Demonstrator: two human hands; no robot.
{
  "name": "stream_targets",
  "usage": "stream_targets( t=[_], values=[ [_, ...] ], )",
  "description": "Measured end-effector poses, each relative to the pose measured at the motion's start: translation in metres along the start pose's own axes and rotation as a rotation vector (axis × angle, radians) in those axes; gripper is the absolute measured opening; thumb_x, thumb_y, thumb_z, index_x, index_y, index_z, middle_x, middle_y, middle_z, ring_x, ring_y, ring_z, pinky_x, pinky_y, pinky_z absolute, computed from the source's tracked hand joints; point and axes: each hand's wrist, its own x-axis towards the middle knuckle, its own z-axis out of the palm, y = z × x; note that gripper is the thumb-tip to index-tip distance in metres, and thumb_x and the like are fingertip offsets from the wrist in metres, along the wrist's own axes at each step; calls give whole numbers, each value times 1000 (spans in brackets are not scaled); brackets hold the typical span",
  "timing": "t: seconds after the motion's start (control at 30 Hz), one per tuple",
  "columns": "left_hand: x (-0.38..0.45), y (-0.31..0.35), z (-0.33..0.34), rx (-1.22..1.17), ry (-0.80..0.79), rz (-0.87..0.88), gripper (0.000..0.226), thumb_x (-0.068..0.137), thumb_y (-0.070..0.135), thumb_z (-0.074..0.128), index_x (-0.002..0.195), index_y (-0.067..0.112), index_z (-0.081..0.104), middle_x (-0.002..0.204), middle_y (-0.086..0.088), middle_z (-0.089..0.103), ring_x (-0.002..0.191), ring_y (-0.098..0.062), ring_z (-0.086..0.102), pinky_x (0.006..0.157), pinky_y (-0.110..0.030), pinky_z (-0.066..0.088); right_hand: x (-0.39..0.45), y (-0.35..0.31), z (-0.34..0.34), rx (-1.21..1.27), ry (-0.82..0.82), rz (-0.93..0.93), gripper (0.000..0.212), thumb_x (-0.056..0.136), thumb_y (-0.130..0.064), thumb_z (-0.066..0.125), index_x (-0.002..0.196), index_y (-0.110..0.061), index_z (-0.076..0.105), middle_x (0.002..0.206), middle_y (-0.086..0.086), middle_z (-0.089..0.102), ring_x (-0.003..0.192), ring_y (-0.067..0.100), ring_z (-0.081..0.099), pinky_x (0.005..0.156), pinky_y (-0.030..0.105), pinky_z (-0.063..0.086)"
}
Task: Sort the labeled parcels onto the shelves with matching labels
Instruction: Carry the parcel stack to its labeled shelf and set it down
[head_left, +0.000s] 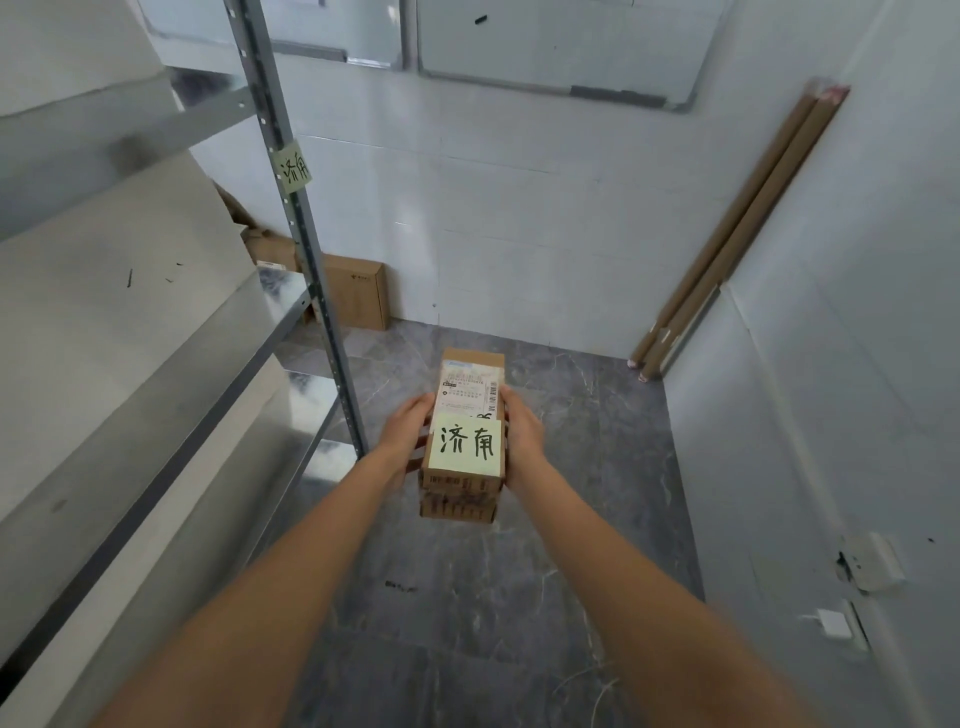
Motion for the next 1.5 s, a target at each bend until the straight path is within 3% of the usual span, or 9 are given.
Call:
stream_targets(
  t=[0.07,0.2,0.33,0.43,0.77,1.03,1.2,1.37,1.5],
  values=[
    [18,5,-4,-4,3,5,54,102,44,41,133,2,53,91,-36,59,61,-15,53,45,-21,38,15,-6,10,0,-5,6,34,88,-33,70,106,-4,71,98,17,77,79,30,73,74,44,61],
    [51,21,-8,-56,74,-15,46,101,44,42,129,11,57,85,-8,66,67,-17,59,58,-24,46,50,-16,32,-27,-29,19,32,88,-33,70,104,-5,71,95,17,77,77,32,74,72,44,62],
    [91,37,-14,-85,122,-17,43,99,45,45,126,15,60,109,-11,70,93,-28,66,52,-25,46,96,-27,61,-33,-46,39,37,84,-32,73,107,-3,71,102,20,76,98,40,72,86,54,59],
    [124,53,-15,-97,153,-26,43,98,48,45,125,18,59,108,-9,70,102,-33,66,56,-29,45,134,-43,79,-66,-76,32,39,84,-32,73,109,-3,69,103,20,75,99,40,72,86,53,59],
    [221,120,-19,-158,292,-86,36,98,49,45,123,24,54,111,-7,68,99,-29,65,64,-32,48,252,-89,143,-183,-230,100,69,62,-49,79,114,-6,66,100,18,77,89,38,75,77,51,62],
    [256,139,-47,-232,405,-113,28,102,38,43,123,22,50,100,-9,67,86,-25,65,60,-31,49,298,-94,194,-280,-349,161,40,85,-34,73,110,-3,65,96,18,76,74,31,74,52,32,58],
    [271,153,-84,-262,474,-99,30,100,35,44,125,21,51,108,-14,68,86,-26,65,62,-32,51,309,-89,241,-327,-454,182,53,80,-42,75,116,-5,64,96,19,77,82,37,76,64,40,61],
    [266,175,-111,-270,522,-60,15,101,34,43,101,27,56,104,-14,69,89,-29,66,81,-43,54,313,-92,282,-389,-546,156,40,89,-35,69,113,-3,63,93,22,76,71,34,75,56,36,59],
    [264,184,-128,-262,589,-43,20,101,37,43,111,23,54,105,-16,68,89,-29,66,71,-38,53,312,-92,312,-440,-611,152,47,87,-36,70,115,0,62,98,26,74,81,41,75,68,48,63]
  ],
)
